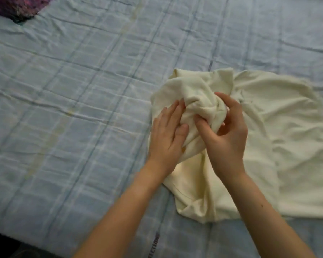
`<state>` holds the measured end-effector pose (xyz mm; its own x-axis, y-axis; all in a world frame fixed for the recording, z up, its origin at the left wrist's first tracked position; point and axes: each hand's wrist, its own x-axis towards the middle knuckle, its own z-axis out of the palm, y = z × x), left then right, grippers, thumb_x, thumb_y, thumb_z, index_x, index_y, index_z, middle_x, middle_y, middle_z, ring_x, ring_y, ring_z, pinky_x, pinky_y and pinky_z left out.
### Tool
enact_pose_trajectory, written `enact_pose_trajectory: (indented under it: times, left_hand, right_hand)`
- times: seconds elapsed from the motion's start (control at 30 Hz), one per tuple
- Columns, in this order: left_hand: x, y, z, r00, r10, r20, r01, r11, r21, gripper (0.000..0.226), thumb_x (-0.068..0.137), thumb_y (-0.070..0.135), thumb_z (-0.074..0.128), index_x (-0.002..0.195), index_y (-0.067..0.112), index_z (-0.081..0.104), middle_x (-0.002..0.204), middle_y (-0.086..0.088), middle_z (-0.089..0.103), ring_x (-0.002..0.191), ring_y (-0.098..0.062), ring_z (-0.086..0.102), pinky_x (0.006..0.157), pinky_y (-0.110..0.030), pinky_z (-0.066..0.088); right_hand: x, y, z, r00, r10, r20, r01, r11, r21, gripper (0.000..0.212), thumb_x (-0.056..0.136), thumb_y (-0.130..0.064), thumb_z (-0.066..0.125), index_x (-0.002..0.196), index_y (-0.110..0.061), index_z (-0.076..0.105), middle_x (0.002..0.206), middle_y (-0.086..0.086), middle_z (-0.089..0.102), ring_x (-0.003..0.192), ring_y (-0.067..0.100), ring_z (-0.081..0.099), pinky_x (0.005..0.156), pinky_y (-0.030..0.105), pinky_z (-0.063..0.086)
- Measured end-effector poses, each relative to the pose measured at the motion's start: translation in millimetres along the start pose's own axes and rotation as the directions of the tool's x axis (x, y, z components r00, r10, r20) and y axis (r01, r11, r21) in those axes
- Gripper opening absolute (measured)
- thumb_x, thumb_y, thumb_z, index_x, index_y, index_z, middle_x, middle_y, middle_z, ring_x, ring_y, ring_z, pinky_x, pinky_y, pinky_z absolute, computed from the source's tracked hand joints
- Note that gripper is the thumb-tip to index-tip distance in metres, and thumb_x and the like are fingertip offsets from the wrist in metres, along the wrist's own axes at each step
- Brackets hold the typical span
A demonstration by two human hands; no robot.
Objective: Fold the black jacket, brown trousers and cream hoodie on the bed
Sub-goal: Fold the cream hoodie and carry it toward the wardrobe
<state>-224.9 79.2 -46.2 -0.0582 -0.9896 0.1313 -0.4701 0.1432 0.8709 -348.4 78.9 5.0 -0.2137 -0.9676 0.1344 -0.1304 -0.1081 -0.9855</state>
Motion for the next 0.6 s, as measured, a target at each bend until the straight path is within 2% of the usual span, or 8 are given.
enact_pose_trajectory:
  times: [0.17,0.3,0.37,0.4,0.47,0.53,0.6]
  left_hand:
    - [20,67,93,0.996,0.012,0.093,-0.02,0.996,0.084,0.06,0.094,0.049,0.022,0.151,0.033,0.025,0.158,0.002,0.03,0.147,-0.021,0.022,0.117,-0.051,0.017]
    - [23,83,178,0.979,-0.037,0.2,-0.013,0.97,0.243,0.061,0.092,0.057,0.019,0.152,0.045,0.018,0.16,0.005,0.025,0.148,-0.023,0.016,0.118,-0.052,0.011]
    - [20,74,212,0.947,-0.115,0.299,-0.014,0.918,0.397,0.059,0.096,0.057,0.022,0.152,0.046,0.009,0.163,0.004,0.017,0.15,-0.023,0.008,0.119,-0.05,0.004]
    - [19,69,225,0.925,-0.159,0.345,-0.027,0.878,0.477,0.059,0.099,0.055,0.025,0.153,0.044,0.005,0.164,0.004,0.012,0.151,-0.022,0.004,0.119,-0.049,0.001]
    - [18,62,237,0.892,-0.21,0.4,-0.054,0.83,0.555,0.059,0.1,0.052,0.028,0.154,0.042,0.004,0.165,0.003,0.005,0.151,-0.022,-0.001,0.12,-0.05,0.0]
    - [22,64,228,0.902,-0.162,0.401,-0.059,0.872,0.486,0.058,0.099,0.051,0.027,0.154,0.038,0.014,0.164,0.0,0.012,0.151,-0.023,0.005,0.12,-0.05,0.007]
    - [26,64,205,0.956,-0.026,0.291,-0.105,0.899,0.426,0.059,0.096,0.05,0.026,0.152,0.031,0.03,0.159,-0.005,0.028,0.148,-0.026,0.022,0.118,-0.051,0.018]
  right_hand:
    - [26,7,-110,0.988,0.035,-0.152,-0.036,0.999,-0.005,0.046,0.084,0.002,0.07,0.127,-0.008,0.055,0.116,0.006,0.066,0.101,0.008,0.066,0.081,0.016,0.051]
    - [43,48,-188,0.949,0.191,-0.25,-0.198,0.98,-0.004,0.041,0.081,-0.011,0.068,0.122,-0.013,0.059,0.107,0.001,0.069,0.093,0.006,0.066,0.079,0.02,0.051]
    - [47,75,-214,0.945,0.235,-0.226,-0.273,0.95,-0.15,0.037,0.082,-0.014,0.068,0.119,-0.016,0.06,0.102,-0.005,0.068,0.09,0.002,0.064,0.08,0.022,0.05]
    - [48,87,-224,0.939,0.274,-0.206,-0.322,0.913,-0.252,0.038,0.084,-0.014,0.068,0.121,-0.017,0.059,0.104,-0.005,0.068,0.094,0.004,0.064,0.084,0.027,0.05]
    - [48,104,-234,0.925,0.322,-0.203,-0.38,0.789,-0.483,0.047,0.087,-0.017,0.067,0.132,-0.012,0.055,0.124,0.007,0.064,0.117,0.019,0.058,0.101,0.036,0.045]
    - [45,108,-235,0.965,0.183,-0.186,-0.261,0.696,-0.669,0.058,0.088,-0.02,0.064,0.142,-0.005,0.048,0.143,0.019,0.05,0.136,0.032,0.043,0.114,0.04,0.033]
    - [45,101,-227,0.996,-0.074,-0.045,0.012,0.633,-0.774,0.061,0.087,-0.023,0.057,0.144,-0.005,0.046,0.148,0.022,0.044,0.142,0.036,0.036,0.118,0.044,0.029]
